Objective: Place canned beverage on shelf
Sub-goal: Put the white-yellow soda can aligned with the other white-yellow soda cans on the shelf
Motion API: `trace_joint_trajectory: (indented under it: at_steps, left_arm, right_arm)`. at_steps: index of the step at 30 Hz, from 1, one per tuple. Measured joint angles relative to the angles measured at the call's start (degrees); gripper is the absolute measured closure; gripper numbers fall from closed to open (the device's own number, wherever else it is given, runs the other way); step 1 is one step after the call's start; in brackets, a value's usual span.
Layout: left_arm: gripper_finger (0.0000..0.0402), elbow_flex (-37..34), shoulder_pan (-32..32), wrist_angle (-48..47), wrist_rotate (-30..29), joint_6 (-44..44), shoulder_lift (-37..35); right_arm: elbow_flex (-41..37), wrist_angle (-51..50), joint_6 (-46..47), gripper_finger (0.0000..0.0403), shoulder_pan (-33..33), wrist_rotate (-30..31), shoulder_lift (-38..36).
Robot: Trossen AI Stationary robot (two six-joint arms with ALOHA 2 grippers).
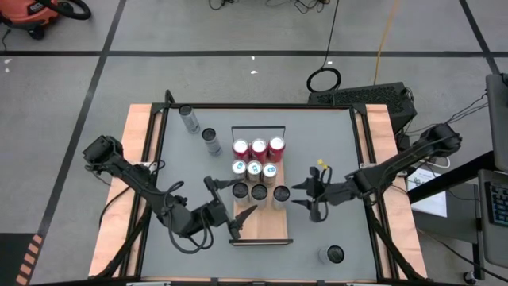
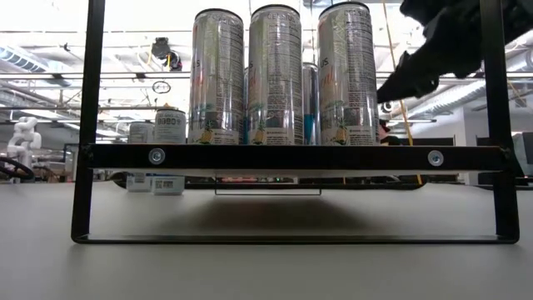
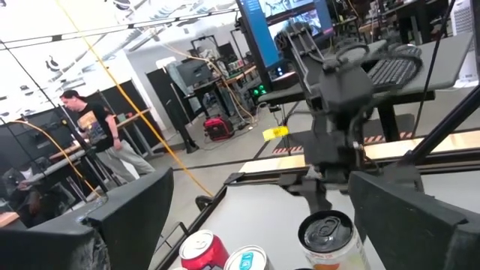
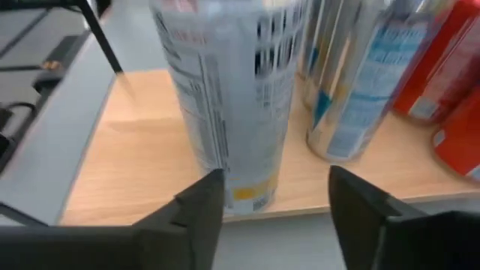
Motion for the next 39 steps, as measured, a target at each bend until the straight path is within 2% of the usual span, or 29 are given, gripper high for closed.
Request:
trace_joint_trajectory:
  at_steps: [6, 12, 24, 30, 35, 39]
  left_arm:
    - [0.0004, 0.0, 0.3, 0.0, 0.2, -0.1, 0.0]
    - [0.0004, 0.0, 0.3, 0.0, 0.2, -0.1, 0.0]
    - [0.0004, 0.0, 0.3, 0.0, 0.2, -0.1, 0.0]
    - [0.0004, 0.0, 0.2, -0.4, 0.2, -0.3, 0.0]
    - [0.0004, 0.0, -0.1, -3.1, -3.7, -1.5, -0.3]
    - [0.0004, 0.0, -0.2, -10.3, -5.0, -3.6, -4.6]
  right_arm:
    - [0.0, 4.6, 0.0, 0.0299, 0.0, -0.2, 5.4]
    - [0.0, 7.3, -0.2, 0.0332, 0.0, -0.2, 7.9]
    - [0.0, 10.8, -0.5, 0.0339, 0.0, -0.2, 9.8]
    - [0.0, 8.7, 1.2, 0.0339, 0.3, -0.3, 7.6]
    - [0.0, 8.2, 3.1, 0.0339, 3.2, -0.2, 4.2]
    - [0.0, 8.2, 3.1, 0.0339, 7.0, -0.3, 2.3]
